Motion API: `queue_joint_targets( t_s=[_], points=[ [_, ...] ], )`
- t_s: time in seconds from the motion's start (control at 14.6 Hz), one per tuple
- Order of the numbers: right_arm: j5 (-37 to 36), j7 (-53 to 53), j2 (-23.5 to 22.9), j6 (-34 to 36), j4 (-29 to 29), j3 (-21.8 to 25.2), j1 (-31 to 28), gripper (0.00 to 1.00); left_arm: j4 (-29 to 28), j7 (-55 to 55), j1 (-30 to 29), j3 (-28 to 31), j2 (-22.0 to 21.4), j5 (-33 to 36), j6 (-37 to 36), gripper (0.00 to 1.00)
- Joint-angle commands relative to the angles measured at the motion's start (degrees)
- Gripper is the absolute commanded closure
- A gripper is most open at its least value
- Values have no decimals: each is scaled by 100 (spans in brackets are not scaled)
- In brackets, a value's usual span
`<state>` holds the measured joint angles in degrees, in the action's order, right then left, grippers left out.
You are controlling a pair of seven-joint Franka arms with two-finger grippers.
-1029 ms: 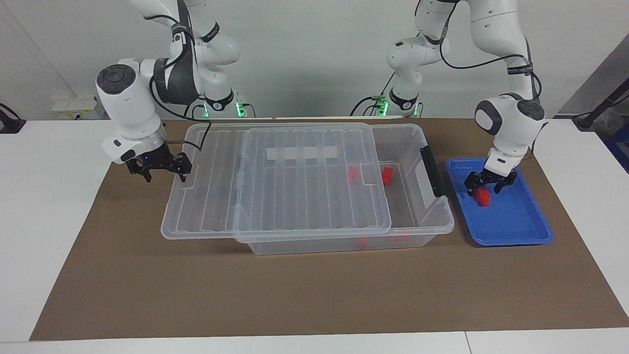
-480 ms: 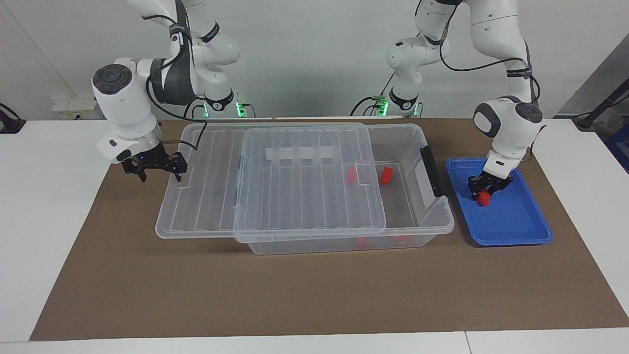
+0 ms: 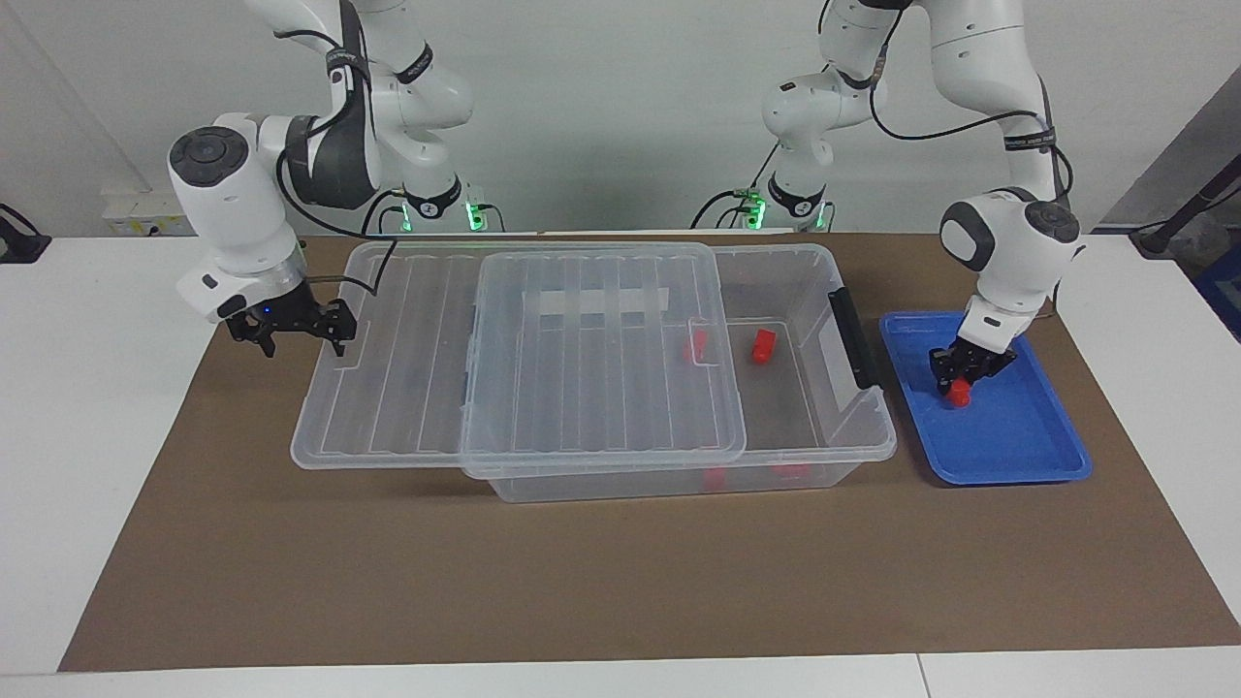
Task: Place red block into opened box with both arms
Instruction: 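Slide the lid with the right gripper while the left gripper lifts the block, then carry the red block over the opened box with the left gripper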
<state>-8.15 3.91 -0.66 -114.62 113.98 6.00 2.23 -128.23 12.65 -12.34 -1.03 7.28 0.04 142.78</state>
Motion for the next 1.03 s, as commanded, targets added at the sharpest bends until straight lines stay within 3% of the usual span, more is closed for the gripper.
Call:
queue_joint_targets(
  t_s=[0.0,0.27,0.41,0.69,0.96],
  points=[
    [-135,145,30,177,-51,-29,-74,0,990,54,82,33,-68,-13,-1432,100],
    [-117,127,39,195,-104,-29,-74,0,2133,-313,310,-2,-244,-22,-3130,100],
    [-65,92,39,361,-244,-46,-56,0,2407,-971,669,-2,-367,-48,-3580,100],
    [294,57,127,801,-806,-73,-30,0,2356,-3202,1881,-2,-640,-57,-3678,100],
    [533,57,408,1309,-1210,-55,-65,0,2347,-4470,2621,-2,-692,-66,-3661,100]
  ],
)
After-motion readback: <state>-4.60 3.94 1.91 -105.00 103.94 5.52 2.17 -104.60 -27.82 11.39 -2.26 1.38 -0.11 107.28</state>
